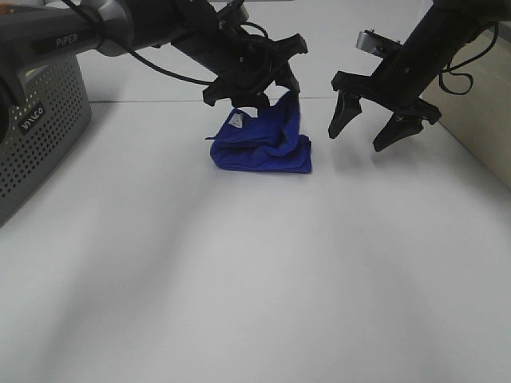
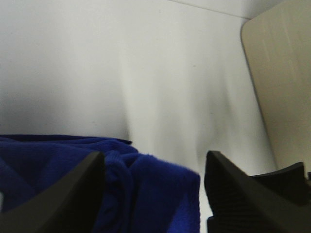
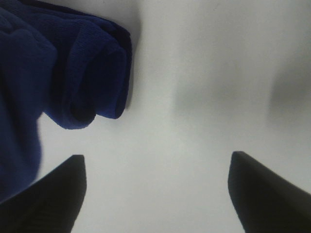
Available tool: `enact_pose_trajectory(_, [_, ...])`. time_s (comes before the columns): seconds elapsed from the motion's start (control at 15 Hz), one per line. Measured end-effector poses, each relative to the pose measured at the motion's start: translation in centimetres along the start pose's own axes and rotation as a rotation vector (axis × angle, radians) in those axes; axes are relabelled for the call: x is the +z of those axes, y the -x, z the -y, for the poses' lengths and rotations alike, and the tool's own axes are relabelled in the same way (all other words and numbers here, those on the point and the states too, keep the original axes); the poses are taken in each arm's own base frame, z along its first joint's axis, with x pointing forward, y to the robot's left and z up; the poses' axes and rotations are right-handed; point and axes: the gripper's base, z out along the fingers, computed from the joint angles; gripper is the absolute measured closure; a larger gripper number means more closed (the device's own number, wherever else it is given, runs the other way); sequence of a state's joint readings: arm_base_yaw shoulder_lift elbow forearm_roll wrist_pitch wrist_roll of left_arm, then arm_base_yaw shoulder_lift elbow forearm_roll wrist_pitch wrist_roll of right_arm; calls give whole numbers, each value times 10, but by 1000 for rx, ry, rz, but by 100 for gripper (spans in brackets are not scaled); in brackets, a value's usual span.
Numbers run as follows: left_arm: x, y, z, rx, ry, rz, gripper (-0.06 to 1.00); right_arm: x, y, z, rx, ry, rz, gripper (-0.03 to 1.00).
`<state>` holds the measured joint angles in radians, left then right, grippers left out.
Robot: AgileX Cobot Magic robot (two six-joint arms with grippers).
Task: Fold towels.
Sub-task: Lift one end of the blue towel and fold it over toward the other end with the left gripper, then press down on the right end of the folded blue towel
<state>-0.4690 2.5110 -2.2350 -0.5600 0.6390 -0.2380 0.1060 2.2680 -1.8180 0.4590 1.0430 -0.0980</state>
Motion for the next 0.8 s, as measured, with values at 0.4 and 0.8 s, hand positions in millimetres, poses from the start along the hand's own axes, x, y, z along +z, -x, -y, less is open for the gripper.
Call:
enact_pose_trajectory(0.4, [-25, 29, 10, 103, -103, 120, 29, -14, 0, -8, -6, 20, 26, 21])
enact_pose_trajectory(0.8, [-86, 86, -33, 226, 8, 223, 29, -20, -13, -63, -132, 249, -13, 21])
